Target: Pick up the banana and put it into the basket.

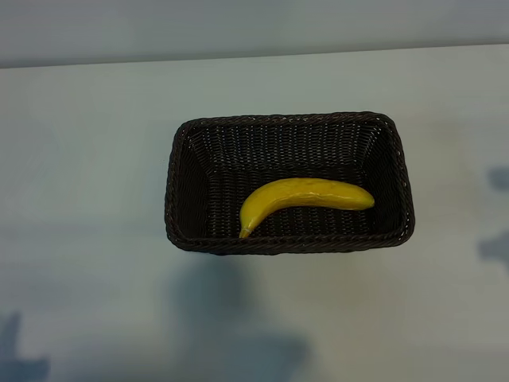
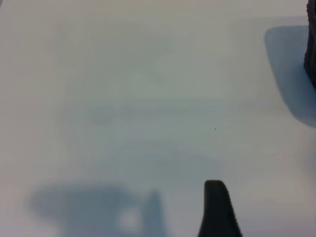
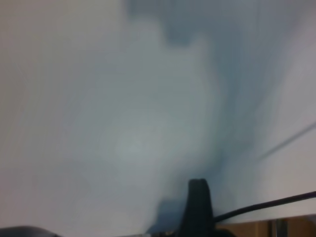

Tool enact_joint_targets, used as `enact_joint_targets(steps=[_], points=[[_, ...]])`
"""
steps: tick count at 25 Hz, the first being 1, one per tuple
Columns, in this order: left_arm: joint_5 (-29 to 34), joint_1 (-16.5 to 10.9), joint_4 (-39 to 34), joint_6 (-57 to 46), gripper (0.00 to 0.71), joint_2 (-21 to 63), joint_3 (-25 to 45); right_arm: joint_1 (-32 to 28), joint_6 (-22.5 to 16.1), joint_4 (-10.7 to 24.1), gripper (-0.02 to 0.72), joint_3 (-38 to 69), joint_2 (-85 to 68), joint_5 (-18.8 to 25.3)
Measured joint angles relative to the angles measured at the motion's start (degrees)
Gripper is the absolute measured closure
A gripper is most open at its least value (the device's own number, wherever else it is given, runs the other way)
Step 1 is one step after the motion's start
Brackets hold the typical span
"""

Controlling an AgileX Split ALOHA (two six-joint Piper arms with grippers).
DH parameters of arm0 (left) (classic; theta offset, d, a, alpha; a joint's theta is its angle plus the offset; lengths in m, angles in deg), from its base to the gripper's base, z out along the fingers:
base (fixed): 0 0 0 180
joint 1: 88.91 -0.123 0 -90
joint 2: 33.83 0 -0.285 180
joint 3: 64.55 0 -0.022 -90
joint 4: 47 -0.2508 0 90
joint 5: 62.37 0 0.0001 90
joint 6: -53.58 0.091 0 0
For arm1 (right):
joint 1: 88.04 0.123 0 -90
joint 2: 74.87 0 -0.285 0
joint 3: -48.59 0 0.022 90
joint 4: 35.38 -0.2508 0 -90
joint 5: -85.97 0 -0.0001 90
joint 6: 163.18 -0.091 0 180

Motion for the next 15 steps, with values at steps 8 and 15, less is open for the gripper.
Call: enact_joint_targets(steps=[8, 15], points=[[0.0, 0.0, 0.0, 0.0, 0.216, 0.0, 0.0, 0.0, 0.0, 0.0, 0.117, 7.3, -19.4, -5.4], [0.0, 0.0, 0.0, 0.0, 0.216, 0.0, 0.0, 0.0, -0.5, 0.0, 0.117, 13.2, -30.7, -6.6]])
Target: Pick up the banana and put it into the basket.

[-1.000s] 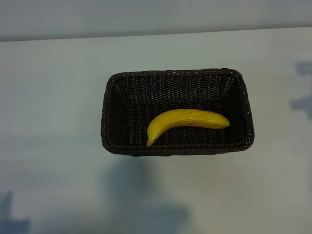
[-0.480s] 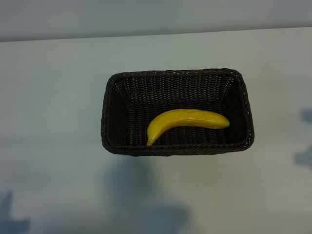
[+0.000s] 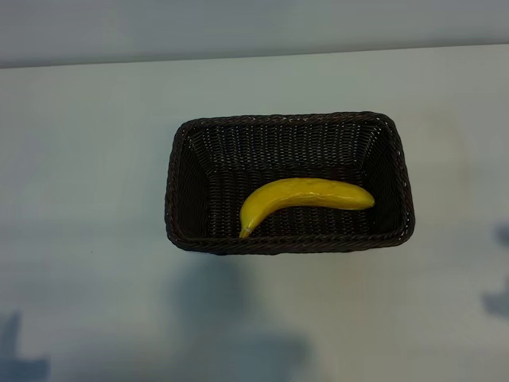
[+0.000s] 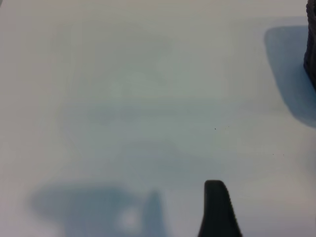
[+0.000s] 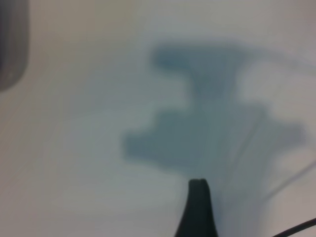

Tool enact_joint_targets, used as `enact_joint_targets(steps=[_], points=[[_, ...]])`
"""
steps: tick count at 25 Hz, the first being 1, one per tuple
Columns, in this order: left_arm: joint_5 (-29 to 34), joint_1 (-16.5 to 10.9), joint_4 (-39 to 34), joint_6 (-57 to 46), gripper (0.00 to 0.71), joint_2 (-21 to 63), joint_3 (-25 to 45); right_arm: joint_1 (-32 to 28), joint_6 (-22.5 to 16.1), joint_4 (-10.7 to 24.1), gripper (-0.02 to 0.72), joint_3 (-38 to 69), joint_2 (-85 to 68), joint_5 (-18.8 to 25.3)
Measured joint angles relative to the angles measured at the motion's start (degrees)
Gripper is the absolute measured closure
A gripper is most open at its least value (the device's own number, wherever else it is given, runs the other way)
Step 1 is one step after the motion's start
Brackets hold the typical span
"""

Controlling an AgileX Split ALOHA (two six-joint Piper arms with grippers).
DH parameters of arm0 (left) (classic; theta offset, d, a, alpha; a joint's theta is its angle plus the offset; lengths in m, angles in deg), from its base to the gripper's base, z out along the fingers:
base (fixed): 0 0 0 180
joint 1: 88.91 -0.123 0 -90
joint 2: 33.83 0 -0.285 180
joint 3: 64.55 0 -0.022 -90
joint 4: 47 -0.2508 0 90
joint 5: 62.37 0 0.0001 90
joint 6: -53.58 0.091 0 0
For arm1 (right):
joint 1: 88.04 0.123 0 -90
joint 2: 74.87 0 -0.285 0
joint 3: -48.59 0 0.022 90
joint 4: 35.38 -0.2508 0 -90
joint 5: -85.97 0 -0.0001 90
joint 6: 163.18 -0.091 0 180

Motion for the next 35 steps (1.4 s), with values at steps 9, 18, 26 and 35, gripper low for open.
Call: enact_joint_targets(steps=[9, 18, 26, 35], points=[[0.0, 0.0, 0.0, 0.0, 0.216, 0.0, 0.0, 0.0, -0.7, 0.0, 0.117, 0.4, -14.8, 0.4], [0.0, 0.0, 0.0, 0.0, 0.216, 0.0, 0.0, 0.8, -0.8, 0.2, 0.117, 0.4, -22.9, 0.5], [0.0, 0.0, 0.0, 0.0, 0.216, 0.0, 0.0, 0.8, -1.0, 0.5, 0.117, 0.5, -23.2, 0.5], [0.0, 0.0, 0.0, 0.0, 0.216, 0.0, 0.0, 0.8, -1.5, 0.5, 0.117, 0.5, -23.2, 2.5]])
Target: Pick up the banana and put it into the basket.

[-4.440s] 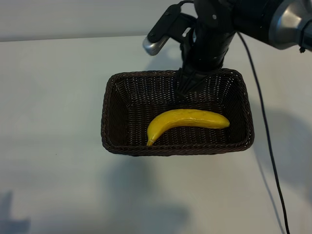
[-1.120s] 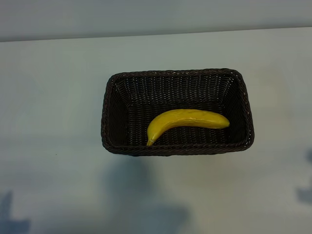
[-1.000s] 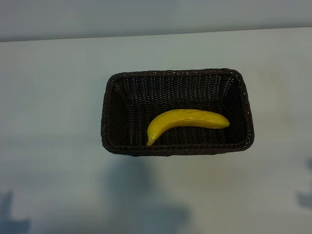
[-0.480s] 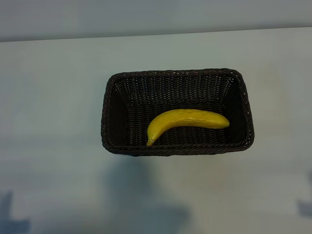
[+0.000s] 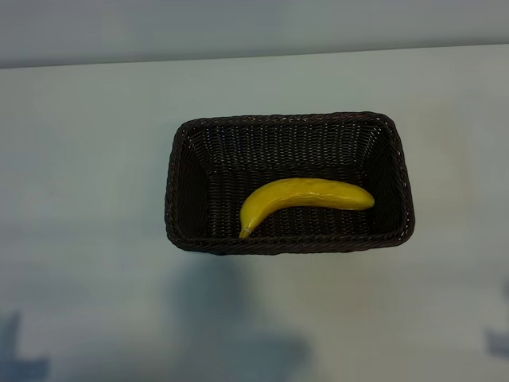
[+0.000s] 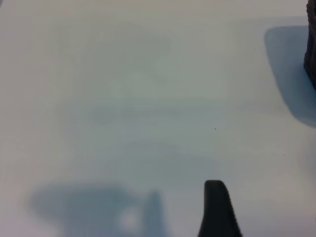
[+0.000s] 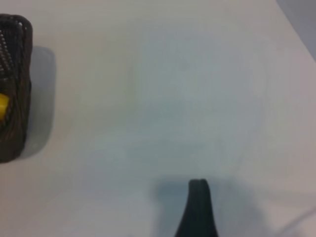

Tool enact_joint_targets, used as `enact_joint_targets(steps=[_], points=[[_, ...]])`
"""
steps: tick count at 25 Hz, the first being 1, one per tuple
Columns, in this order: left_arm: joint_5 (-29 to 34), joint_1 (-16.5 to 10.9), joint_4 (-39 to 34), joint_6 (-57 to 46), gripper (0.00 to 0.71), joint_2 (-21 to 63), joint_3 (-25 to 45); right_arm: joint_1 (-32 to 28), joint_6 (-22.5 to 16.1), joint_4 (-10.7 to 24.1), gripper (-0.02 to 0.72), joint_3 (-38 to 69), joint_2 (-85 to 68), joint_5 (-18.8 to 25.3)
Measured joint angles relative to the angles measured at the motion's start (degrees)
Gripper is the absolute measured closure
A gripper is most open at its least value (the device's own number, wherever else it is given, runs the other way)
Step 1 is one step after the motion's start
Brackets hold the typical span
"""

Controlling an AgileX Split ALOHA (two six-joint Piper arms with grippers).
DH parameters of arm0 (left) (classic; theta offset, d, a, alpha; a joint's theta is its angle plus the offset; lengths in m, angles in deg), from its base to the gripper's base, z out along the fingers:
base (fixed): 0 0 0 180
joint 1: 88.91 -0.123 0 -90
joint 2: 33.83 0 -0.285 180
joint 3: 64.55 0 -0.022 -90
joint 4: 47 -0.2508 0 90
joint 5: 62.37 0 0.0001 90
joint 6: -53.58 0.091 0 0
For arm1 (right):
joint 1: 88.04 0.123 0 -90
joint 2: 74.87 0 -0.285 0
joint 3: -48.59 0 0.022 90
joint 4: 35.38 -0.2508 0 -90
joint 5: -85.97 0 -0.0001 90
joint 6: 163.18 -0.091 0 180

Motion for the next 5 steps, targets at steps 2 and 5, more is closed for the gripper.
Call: enact_joint_targets(steps=[2, 5], points=[[0.0, 0.0, 0.0, 0.0, 0.216, 0.0, 0.0, 0.0, 0.0, 0.0, 0.117, 0.0, 0.0, 0.3], [0.0, 0.0, 0.0, 0.0, 0.216, 0.0, 0.0, 0.0, -0.1, 0.0, 0.118, 0.0, 0.0, 0.6]])
